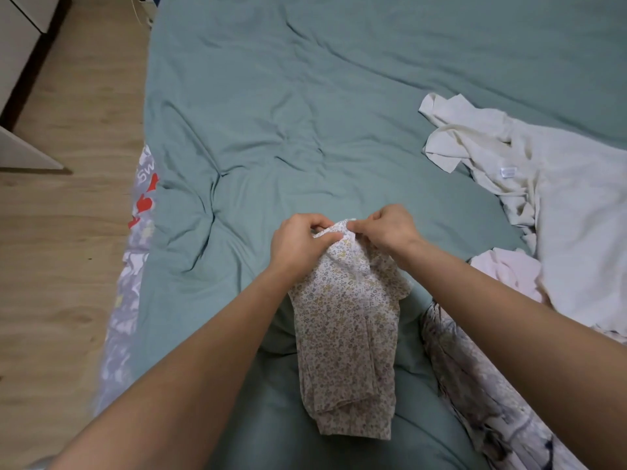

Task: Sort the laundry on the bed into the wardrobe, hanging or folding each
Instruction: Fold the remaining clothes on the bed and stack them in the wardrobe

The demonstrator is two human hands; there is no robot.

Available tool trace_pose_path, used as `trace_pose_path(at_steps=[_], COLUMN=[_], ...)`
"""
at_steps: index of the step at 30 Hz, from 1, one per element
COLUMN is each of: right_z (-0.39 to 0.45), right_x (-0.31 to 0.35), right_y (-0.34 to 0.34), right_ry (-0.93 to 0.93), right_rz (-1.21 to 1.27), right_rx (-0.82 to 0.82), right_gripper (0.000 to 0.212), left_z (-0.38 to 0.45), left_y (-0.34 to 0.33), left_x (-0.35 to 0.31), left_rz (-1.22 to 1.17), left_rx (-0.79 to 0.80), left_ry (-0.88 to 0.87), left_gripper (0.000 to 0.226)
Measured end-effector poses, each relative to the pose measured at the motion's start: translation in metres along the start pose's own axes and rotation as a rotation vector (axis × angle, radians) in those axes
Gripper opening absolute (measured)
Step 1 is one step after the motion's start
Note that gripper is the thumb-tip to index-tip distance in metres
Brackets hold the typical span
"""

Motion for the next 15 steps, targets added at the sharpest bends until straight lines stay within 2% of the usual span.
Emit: trace_pose_path(at_steps=[3,7,10,15], right_z=[0.0,0.01,0.015,0.022], right_x=[0.0,-0.01,-0.022,-0.021], right_y=[-0.009,0.011,0.015,-0.007], right_ry=[-0.081,-0.099,-0.022,0.069], right_rz=[0.205,0.447,0.271,0.104], right_rx=[0.087,-0.061,-0.191,-0.057], right_gripper=[0.023,0.027,0.032,0.034], left_z=[-0.004,0.0,0.008,0.01], left_y=[0.003,0.011,0.003,0.003], left_x=[0.0,-0.003,-0.011,-0.006], left_rz=[0.034,0.184,0.26,0.257], left_rx=[-0.016,-0.067,-0.035,-0.057], left_ry=[-0.001,-0.009,-0.017,0.019], left_gripper=[0.014,0.021,0.021,0.02])
Point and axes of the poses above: each hand's wrist, its own z-axis towards the middle knuckle, its own y-axis out of the back of the hand, x = y × z, the point moved 8 cm from there along z, towards the middle knuckle, and after that the axes turned 6 degrees about x, right-handed, at the moved point
